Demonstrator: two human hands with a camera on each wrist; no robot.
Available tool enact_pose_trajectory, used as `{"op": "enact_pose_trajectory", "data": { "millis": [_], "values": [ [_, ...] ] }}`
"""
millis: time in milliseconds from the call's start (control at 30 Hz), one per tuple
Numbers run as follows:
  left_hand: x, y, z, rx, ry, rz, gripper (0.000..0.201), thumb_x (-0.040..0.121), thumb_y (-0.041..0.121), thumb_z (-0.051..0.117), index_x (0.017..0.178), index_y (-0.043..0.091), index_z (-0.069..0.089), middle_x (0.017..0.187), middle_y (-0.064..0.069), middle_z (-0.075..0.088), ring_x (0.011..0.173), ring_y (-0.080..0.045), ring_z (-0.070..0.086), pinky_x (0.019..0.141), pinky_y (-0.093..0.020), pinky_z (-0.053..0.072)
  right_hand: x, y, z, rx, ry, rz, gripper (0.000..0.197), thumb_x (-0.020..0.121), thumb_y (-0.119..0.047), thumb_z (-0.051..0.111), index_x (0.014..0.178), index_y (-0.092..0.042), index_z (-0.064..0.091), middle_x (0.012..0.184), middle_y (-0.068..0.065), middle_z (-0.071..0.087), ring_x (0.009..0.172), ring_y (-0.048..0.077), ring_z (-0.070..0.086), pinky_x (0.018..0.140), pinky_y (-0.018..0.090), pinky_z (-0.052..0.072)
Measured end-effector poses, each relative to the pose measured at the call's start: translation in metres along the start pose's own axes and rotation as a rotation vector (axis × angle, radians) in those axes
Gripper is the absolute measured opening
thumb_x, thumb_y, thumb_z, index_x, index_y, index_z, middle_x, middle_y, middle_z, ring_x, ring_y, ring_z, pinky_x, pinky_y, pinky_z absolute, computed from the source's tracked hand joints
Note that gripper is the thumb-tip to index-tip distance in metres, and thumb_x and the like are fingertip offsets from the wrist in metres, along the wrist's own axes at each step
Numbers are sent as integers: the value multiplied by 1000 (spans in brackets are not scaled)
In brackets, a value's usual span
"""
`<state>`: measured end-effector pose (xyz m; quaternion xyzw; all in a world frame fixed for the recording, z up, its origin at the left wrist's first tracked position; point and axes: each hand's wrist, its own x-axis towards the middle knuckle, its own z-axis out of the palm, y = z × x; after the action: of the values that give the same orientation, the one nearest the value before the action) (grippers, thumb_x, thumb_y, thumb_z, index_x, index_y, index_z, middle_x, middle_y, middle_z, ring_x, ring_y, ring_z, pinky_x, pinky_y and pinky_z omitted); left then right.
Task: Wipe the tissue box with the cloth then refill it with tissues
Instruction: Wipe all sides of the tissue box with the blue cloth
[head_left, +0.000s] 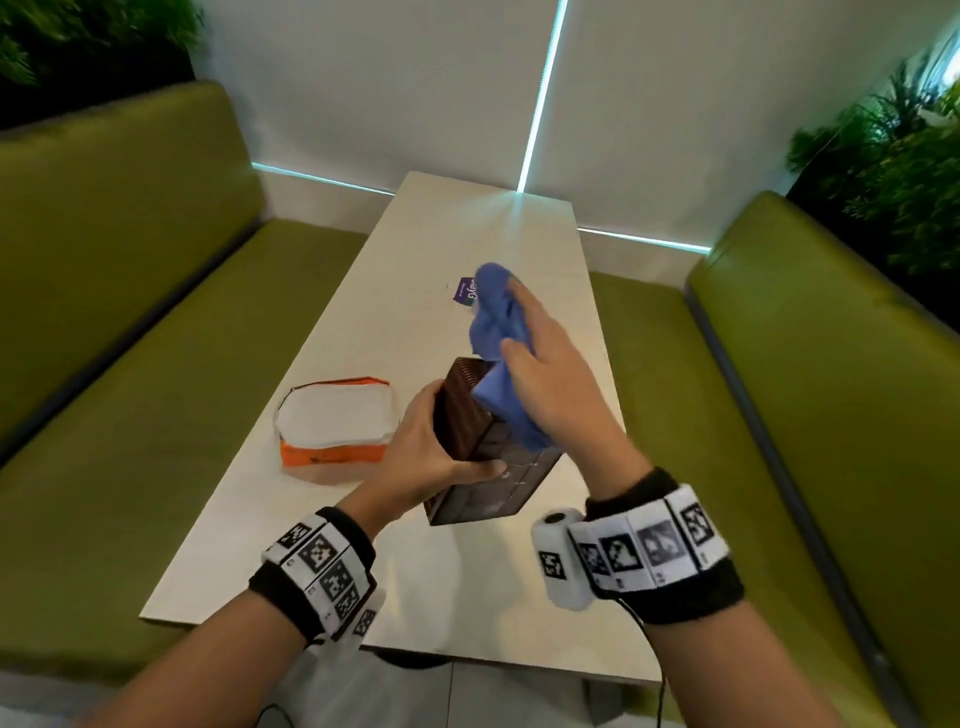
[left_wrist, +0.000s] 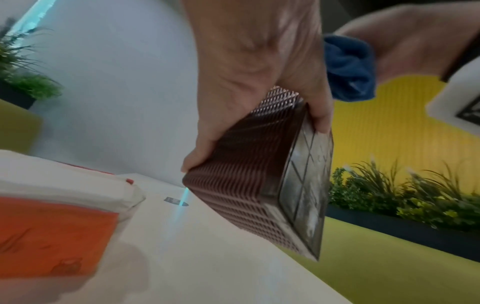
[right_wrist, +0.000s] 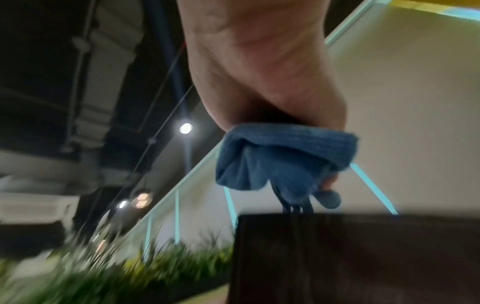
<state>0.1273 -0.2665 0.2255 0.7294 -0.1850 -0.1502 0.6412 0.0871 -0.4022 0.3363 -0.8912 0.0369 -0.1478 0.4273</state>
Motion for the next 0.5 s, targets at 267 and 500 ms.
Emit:
{"op": "enact_pose_trajectory", "data": {
  "millis": [267,500],
  "values": [
    [-12,-11,-7,94,158,65,94,48,33,94,127,41,44,124,9,57,115,-12,58,96,-42,53,7,35,8,-268,-55,217,43,100,-21,34,142,-28,36,135,12,56,116,34,53,91,35,40],
    [-9,-4,-3,159,146,111,82,48,24,92,119,29,50,114,3,61,104,-14,61,87,-45,54,-14,3,44,-359,10,16,44,102,-22,34,146,-27,35,148,-1,43,121,25,53,90,33,44]
  ]
}}
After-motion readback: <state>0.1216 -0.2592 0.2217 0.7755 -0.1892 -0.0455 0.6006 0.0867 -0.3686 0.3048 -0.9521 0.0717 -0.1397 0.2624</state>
